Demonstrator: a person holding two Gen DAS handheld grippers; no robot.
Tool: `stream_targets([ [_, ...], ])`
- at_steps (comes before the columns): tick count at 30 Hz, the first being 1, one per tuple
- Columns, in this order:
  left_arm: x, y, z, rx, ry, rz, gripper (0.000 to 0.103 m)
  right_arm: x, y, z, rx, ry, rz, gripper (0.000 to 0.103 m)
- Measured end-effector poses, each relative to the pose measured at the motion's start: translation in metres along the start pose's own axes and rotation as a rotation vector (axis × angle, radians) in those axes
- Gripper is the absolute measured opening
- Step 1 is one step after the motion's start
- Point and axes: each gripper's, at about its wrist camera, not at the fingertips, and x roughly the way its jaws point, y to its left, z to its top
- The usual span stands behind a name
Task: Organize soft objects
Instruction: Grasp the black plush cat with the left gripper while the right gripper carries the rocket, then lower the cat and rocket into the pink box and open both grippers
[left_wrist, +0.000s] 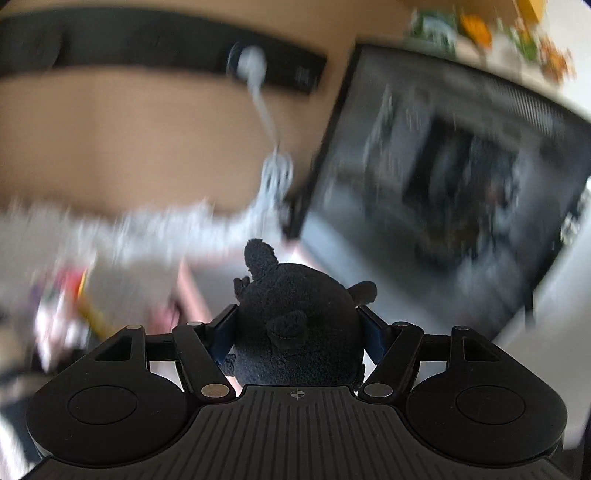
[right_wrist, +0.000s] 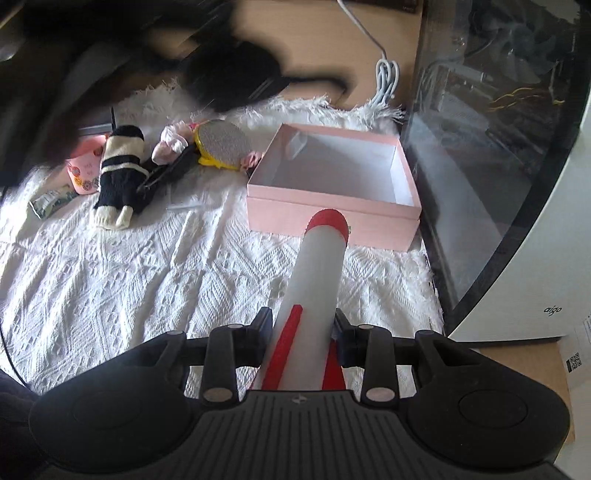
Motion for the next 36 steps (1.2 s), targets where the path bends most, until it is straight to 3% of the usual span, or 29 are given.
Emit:
stream_targets([
  [2,0.026,0.002,0.021,-0.055,-0.023,0.001,0.076,-0.001,-0.003,-0.002,0.002,-0.014,0.002,0.033],
  [6,0.107,0.005,0.023,-0.042,0.151,0.137,0.068,-0.001,-0.010,-0.007,0.020,-0.030,-0.017,0.033],
  [11,0.115,0.006,0.020,-0.098,0.070,0.106,0.068,0.004,-0.022,-0.013,0.051,-0.013,-0.037,0.033],
  [16,0.086,0.013,0.008,-0.099,0.018,0.114,0.068,0.007,-0.024,-0.008,0.013,-0.018,-0.031,0.033],
  [19,0.053,0.023,-0.020,-0.129,0.023,0.114,0.068,0.006,-0.025,0.014,-0.014,-0.054,-0.021,0.033],
  [23,0.016,0.032,-0.062,-0.151,0.059,0.101,0.068,0.008,-0.031,0.068,-0.061,-0.137,-0.031,0.033],
  [26,-0.005,0.036,-0.092,-0.151,0.105,0.107,0.068,0.023,-0.030,0.123,-0.105,-0.196,-0.085,0.033],
  [29,-0.021,0.044,-0.109,-0.177,0.113,0.118,0.068,0.055,-0.030,0.167,-0.148,-0.195,-0.146,0.034],
  [30,-0.025,0.048,-0.114,-0.188,0.113,0.128,0.068,0.068,-0.031,0.176,-0.161,-0.189,-0.153,0.038],
  [31,-0.030,0.053,-0.119,-0.195,0.115,0.144,0.068,0.082,-0.032,0.181,-0.167,-0.174,-0.165,0.052],
  [33,-0.039,0.064,-0.129,-0.200,0.126,0.194,0.068,0.103,-0.035,0.181,-0.163,-0.141,-0.204,0.068],
  [36,-0.048,0.080,-0.141,-0.204,0.138,0.258,0.068,0.111,-0.030,0.154,-0.149,-0.109,-0.151,0.067],
])
